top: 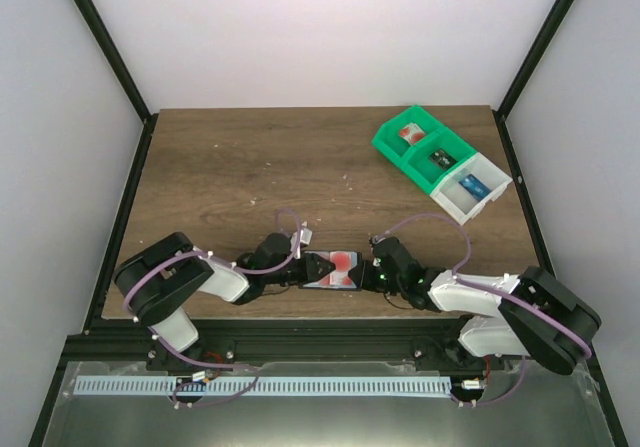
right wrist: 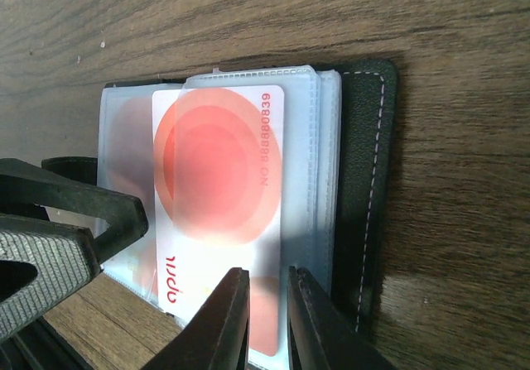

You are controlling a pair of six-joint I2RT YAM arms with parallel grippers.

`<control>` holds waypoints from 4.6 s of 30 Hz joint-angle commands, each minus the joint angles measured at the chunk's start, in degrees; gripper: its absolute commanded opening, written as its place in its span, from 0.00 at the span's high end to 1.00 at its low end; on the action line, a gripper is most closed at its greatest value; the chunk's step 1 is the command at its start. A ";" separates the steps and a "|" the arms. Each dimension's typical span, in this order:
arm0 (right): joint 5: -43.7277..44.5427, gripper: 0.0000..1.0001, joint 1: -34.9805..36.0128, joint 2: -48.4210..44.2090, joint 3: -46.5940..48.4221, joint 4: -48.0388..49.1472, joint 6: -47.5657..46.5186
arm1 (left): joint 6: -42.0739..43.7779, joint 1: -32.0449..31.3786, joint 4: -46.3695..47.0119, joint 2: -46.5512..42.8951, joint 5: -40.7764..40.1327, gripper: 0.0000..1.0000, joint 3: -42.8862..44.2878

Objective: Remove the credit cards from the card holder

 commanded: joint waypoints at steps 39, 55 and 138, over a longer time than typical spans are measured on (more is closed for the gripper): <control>0.88 0.85 0.36 0.39 -1.76 0.52 0.55 | -0.71 -0.59 7.10 5.74 3.08 1.00 -1.20; 1.46 0.88 0.36 -0.34 -2.07 -0.26 0.51 | 0.09 1.11 6.96 3.11 3.24 1.00 -4.41; -35.50 0.86 0.22 -23.19 23.70 -33.71 -29.33 | 17.79 1.17 -25.40 -36.50 40.34 1.00 -0.12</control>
